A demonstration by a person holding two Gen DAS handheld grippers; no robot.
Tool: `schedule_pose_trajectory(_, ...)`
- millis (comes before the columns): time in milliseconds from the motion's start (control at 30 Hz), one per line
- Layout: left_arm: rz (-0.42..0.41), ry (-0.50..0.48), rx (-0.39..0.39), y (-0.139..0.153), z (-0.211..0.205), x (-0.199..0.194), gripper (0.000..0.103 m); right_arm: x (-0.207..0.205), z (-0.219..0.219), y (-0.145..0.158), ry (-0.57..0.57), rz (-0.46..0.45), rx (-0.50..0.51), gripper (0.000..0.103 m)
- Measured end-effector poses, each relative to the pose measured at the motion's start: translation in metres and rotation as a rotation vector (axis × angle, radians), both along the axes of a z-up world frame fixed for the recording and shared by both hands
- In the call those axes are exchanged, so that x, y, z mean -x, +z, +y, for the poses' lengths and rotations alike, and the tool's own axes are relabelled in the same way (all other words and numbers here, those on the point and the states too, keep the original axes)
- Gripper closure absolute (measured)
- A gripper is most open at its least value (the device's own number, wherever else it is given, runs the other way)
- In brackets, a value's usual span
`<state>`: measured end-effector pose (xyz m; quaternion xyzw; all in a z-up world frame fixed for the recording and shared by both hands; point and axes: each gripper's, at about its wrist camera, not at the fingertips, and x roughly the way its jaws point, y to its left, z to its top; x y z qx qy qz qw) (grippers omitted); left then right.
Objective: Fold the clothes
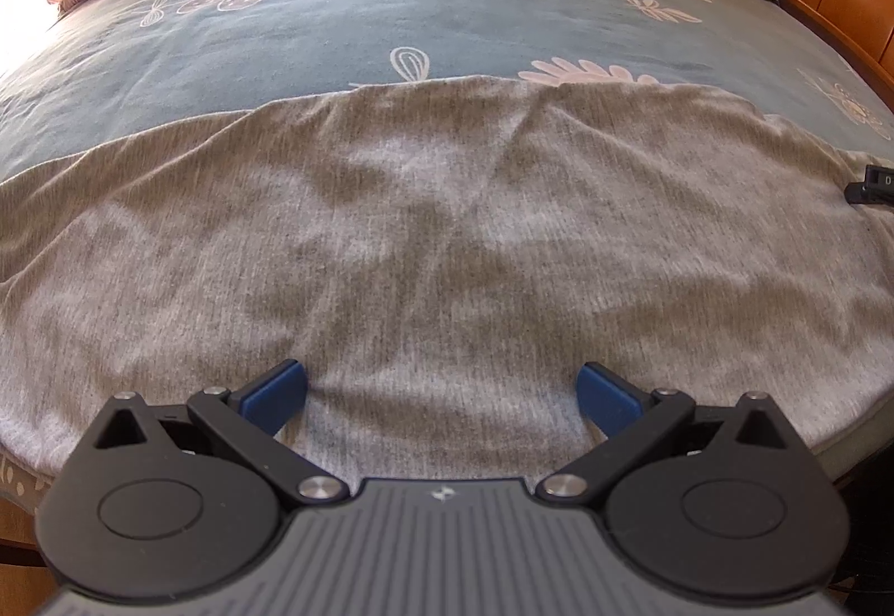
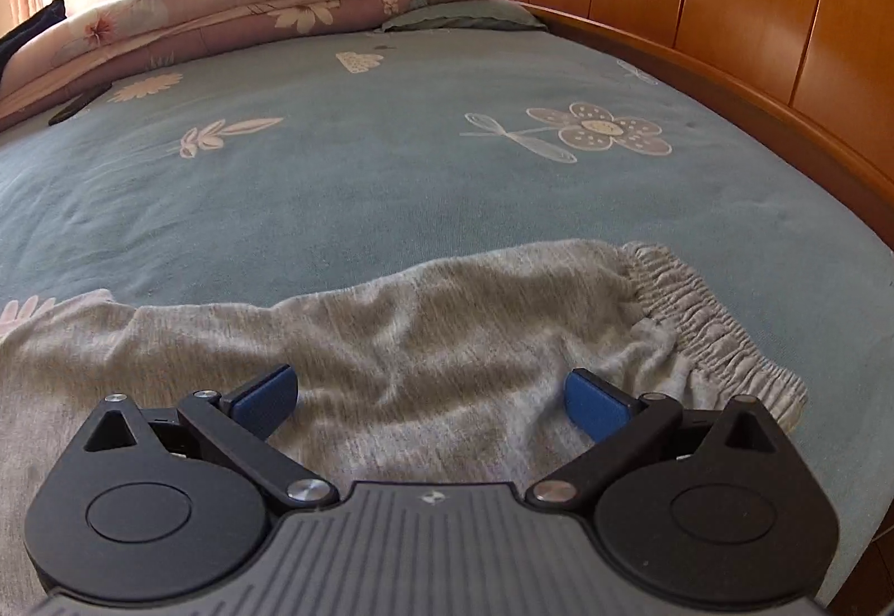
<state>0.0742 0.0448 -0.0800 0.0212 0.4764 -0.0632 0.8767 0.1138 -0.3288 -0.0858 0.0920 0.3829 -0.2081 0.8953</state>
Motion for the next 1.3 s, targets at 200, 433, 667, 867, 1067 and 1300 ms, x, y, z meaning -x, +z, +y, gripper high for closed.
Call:
schedule_pose_trajectory(200, 0.031, -0.01, -0.01, 0.001, -0.001, -0.008, 0.001, 0.016, 0.007, 0.025, 0.016, -0.162, 0.024, 0.0)
schedule_pose_trajectory(433, 0.052, 0.015, -0.017, 0.0, -0.003, -0.016, 0.0, -0.045, 0.006, 0.011, 0.078, -0.071, 0.12, 0.0)
schedule_pose_trajectory(667, 0.072, 0.024, -0.019, 0.002, -0.004, -0.02, 0.001, -0.047, -0.005, 0.011, 0.048, -0.076, 0.084, 0.0)
schedule_pose_trajectory(867, 0.033, 0.057, 0.017, 0.013, -0.001, -0.013, 0.001, -0.041, -0.015, 0.013, 0.046, -0.085, 0.031, 0.0)
schedule_pose_trajectory(1067, -0.163, 0.018, 0.048, 0.029, 0.008, 0.003, 0.001, -0.024, -0.025, 0.027, 0.106, -0.181, -0.19, 0.0)
schedule_pose_trajectory(1300, -0.087, 0.027, 0.122, 0.0, 0.035, 0.001, 0.001, 0.013, 0.004, 0.067, 0.316, -0.302, -0.213, 0.0)
